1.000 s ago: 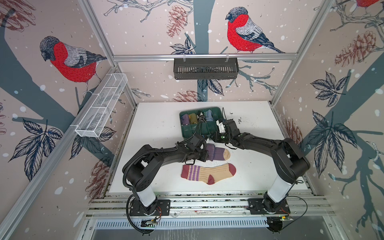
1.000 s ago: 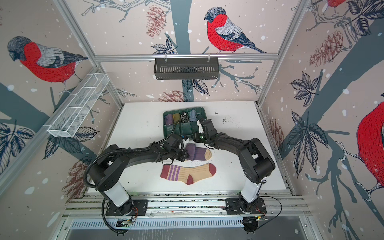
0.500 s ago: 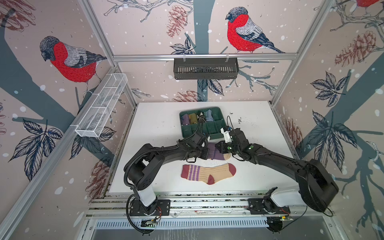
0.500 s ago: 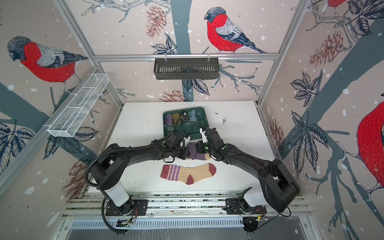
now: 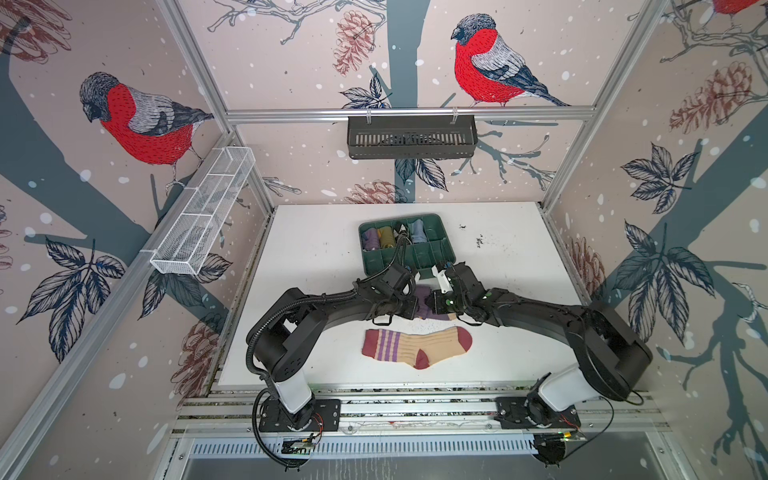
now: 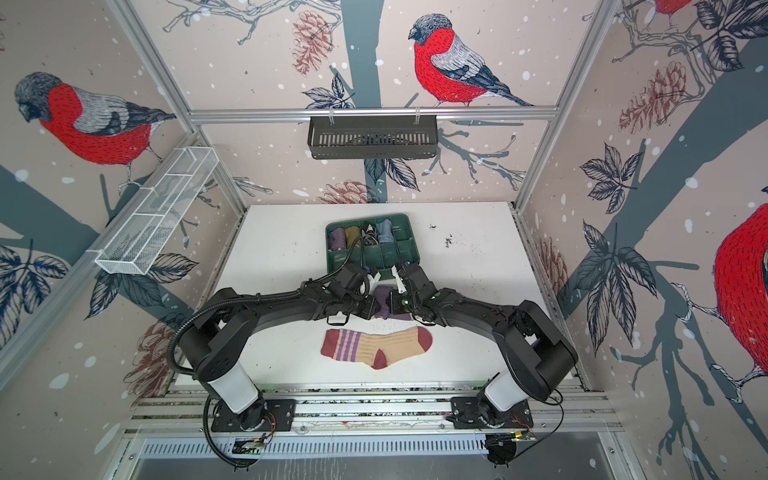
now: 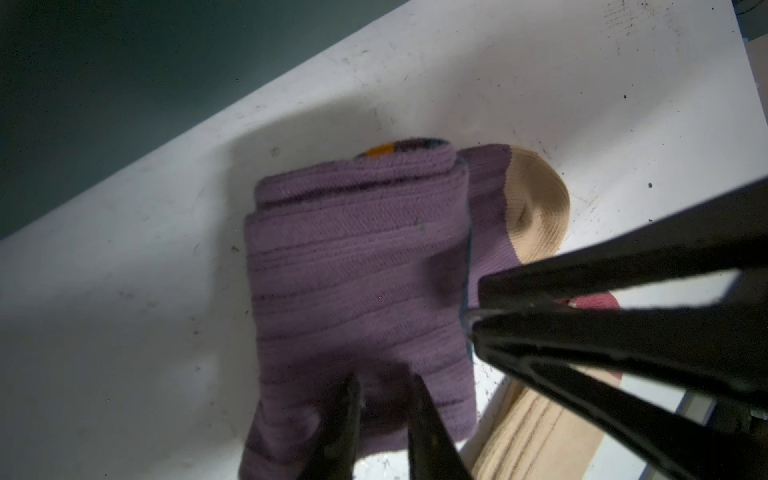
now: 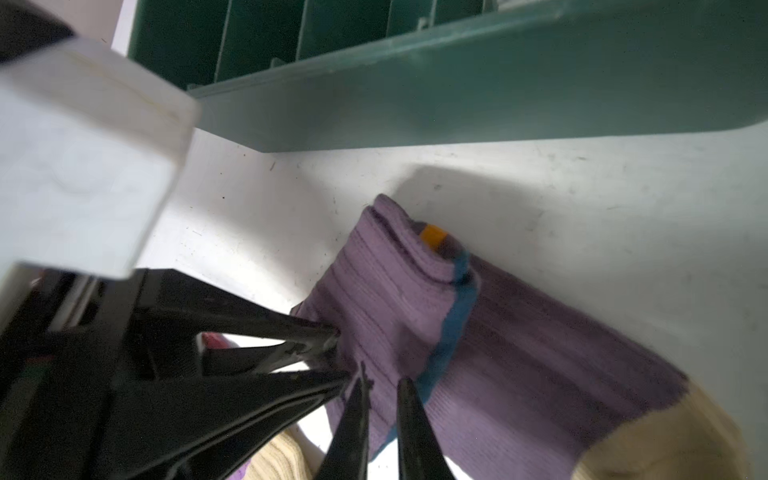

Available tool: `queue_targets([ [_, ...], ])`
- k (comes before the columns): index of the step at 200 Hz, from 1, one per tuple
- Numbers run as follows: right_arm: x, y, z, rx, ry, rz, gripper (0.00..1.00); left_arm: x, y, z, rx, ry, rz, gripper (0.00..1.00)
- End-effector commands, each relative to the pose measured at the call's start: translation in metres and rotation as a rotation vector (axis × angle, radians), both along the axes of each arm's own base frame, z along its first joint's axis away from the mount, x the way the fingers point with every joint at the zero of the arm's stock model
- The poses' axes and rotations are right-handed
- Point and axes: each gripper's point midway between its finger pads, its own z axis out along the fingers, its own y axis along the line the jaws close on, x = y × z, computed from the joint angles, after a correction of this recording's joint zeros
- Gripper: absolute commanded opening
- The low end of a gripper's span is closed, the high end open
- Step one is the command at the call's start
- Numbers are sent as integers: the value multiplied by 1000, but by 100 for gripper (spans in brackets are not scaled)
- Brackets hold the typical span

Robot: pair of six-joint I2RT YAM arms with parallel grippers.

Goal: Roll the socks

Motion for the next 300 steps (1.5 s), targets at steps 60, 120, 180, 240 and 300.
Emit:
queue_targets([
  [60,4,-3,-22,-47,26,-1,16,0,-8,11,-62,-3,-12,25],
  [120,5,-12,-32,-71,45,-9,15,18,31,38,-224,5,82,40],
  [180,6,-10,-33,-66,48,-2,14,16,25,29,-251,38,41,46],
  [240,6,-11,-33,-67,50,0,13,20,22,11,-225,62,30,47],
  [300,6,-10,-34,-69,53,2,13,20,14,3,-254,89,11,45],
])
